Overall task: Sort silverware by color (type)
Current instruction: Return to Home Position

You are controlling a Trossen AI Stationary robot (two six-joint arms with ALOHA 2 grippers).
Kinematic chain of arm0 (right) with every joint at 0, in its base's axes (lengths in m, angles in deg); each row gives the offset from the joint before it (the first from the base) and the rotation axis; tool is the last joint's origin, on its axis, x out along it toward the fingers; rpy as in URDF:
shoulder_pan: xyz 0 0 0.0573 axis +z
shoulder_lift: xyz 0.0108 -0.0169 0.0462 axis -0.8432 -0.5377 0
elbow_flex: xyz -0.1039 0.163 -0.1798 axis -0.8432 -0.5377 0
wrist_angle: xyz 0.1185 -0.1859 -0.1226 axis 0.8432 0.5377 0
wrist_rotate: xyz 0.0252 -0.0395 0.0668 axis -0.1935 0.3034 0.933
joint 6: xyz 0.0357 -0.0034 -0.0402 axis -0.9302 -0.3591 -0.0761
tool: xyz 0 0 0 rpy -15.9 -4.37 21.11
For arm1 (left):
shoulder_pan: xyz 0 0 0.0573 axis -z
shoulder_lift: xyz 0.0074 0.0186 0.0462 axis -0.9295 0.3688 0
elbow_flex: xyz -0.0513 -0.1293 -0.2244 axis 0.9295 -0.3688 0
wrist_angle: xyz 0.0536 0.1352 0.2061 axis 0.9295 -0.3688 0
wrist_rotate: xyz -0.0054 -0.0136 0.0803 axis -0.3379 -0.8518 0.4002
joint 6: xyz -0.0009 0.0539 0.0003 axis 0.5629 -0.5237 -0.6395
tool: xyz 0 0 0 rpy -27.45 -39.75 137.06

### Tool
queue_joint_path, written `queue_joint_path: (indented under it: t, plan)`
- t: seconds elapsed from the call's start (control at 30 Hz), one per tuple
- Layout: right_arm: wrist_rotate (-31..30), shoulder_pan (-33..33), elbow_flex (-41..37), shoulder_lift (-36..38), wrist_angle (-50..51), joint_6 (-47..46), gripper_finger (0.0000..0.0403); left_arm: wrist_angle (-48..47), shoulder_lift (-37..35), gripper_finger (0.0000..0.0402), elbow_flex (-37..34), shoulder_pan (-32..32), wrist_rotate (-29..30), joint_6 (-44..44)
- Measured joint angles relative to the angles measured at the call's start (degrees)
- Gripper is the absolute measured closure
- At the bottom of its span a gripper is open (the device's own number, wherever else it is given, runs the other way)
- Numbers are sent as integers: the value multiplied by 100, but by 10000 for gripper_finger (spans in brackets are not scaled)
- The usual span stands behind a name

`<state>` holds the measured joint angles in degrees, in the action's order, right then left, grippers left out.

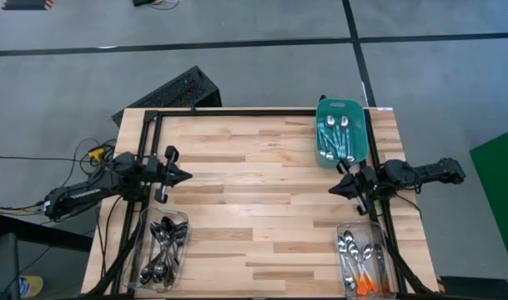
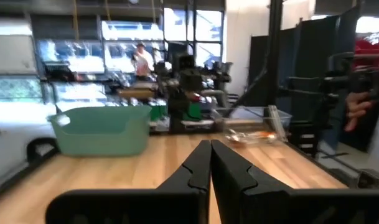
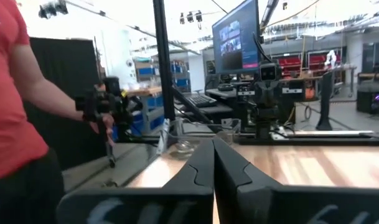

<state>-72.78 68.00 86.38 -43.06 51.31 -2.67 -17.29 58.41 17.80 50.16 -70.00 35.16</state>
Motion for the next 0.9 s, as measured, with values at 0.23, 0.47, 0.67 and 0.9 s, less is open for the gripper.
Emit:
queue_joint_path:
  t: [0.23, 0.47, 0.67, 0.9]
  plan:
    - [-55, -11, 0, 0, 36, 334, 390, 108, 0, 401, -1, 25, 155, -208]
    - [-59, 0, 0, 0, 43, 328, 390, 90, 0, 401, -5, 25, 155, -180]
    - [-540, -4, -2, 0, 199, 244, 381, 87, 2, 401, -8, 24, 256, -417]
    - [-650, -4, -2, 0, 254, -116, 364, 46, 0, 401, -14, 25, 335, 318]
